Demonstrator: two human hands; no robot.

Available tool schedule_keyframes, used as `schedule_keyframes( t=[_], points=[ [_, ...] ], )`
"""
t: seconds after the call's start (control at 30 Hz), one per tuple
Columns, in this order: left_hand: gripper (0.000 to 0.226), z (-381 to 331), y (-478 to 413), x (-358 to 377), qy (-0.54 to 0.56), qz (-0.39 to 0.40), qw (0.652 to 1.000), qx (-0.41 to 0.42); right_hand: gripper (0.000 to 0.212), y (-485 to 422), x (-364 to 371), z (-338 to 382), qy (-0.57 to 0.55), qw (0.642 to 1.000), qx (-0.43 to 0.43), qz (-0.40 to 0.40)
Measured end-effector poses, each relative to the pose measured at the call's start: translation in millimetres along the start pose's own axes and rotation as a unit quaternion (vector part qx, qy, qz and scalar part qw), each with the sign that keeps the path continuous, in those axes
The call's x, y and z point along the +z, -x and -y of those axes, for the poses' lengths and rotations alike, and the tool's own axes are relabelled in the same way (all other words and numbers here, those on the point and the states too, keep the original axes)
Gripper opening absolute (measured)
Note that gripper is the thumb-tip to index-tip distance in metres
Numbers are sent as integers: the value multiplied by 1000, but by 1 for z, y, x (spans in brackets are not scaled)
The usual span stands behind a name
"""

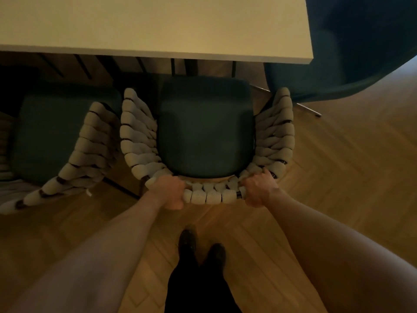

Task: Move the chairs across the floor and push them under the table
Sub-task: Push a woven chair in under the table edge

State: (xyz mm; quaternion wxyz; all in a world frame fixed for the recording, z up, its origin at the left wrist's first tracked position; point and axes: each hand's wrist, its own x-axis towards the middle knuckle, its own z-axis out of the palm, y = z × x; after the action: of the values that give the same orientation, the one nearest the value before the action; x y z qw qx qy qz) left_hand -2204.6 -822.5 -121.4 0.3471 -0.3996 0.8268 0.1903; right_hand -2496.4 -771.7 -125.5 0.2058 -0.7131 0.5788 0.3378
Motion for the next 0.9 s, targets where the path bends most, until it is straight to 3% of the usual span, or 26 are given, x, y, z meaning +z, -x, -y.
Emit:
schedule_keyframes(
  t=[0.13, 0.27, 0.4, 0.7, 0.9],
  points=[
    [14, -3, 3, -10, 1, -7, 999, 37, 30, -5, 5, -3, -9, 1000, 5, -8],
    [14, 3, -3, -8, 20, -9, 999, 47, 34, -9, 9, -7, -8, 1000, -9, -15],
    [43, 7, -4, -2, 26, -16, 998, 46, 39, 0, -2, -4, -8, 1000, -10, -6],
    [28, 6, -1, 4, 44, -39, 996, 63, 46, 9, 7, 5, -35, 999, 14, -12],
    [44, 15, -9, 10, 38, -22, 996, 73, 53, 9, 6, 6, -38, 999, 13, -10]
  ],
)
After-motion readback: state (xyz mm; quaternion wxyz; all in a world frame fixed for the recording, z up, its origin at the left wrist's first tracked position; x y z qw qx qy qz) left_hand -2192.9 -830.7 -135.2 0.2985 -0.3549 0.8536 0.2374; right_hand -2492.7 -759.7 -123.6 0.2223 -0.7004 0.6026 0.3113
